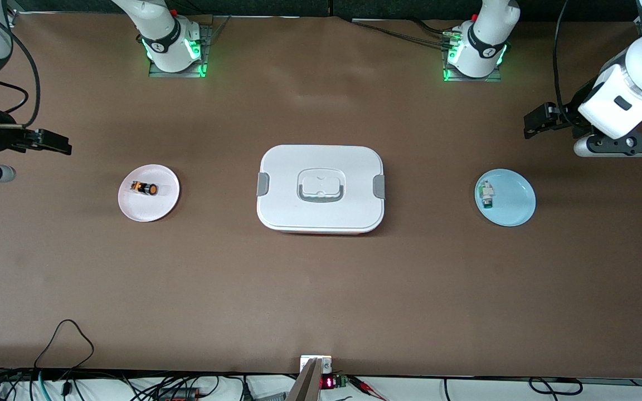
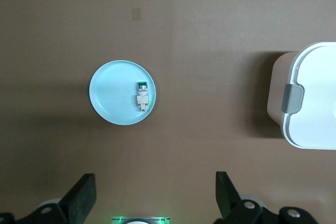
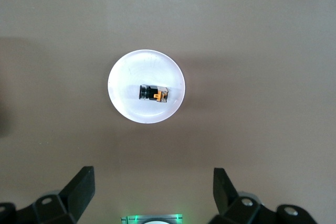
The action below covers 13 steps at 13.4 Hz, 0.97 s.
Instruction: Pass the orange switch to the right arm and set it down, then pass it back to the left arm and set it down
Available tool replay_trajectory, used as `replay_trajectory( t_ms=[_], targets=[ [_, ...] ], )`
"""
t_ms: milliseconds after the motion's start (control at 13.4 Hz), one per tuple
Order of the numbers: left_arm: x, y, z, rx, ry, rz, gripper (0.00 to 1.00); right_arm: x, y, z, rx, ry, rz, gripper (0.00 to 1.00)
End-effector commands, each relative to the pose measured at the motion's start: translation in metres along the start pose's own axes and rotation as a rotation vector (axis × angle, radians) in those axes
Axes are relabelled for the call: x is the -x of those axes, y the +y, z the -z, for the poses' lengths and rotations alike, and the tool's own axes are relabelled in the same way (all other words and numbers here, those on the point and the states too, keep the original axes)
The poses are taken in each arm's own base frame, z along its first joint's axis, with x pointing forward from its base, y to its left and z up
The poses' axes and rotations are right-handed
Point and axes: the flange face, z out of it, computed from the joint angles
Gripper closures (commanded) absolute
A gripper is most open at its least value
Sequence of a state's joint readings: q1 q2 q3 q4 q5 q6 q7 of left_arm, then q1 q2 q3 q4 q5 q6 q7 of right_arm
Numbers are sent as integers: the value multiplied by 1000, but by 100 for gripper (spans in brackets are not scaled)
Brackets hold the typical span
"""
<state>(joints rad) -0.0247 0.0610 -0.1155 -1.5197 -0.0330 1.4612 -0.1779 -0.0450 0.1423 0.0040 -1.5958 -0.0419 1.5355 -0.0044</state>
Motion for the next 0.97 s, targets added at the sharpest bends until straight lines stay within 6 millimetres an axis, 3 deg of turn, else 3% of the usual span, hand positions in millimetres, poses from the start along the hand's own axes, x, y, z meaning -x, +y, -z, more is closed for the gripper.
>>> replay_trajectory(
  t_ms=[0,521,744,893],
  targets=[
    [1,-3,2,16,-9,-17,0,-15,-2,-19,0,-27,-9,0],
    [1,-11,1,16,-14,-8,0,-50,-11,-90,10,-92,-45,0],
    [1,-11,1,16,-16,-6,0,-49,-24,-144,16,-85,-31,0],
    [1,-11,1,16,-17,-6,0,-33,-27,-181,12,-41,-24,0]
  ],
)
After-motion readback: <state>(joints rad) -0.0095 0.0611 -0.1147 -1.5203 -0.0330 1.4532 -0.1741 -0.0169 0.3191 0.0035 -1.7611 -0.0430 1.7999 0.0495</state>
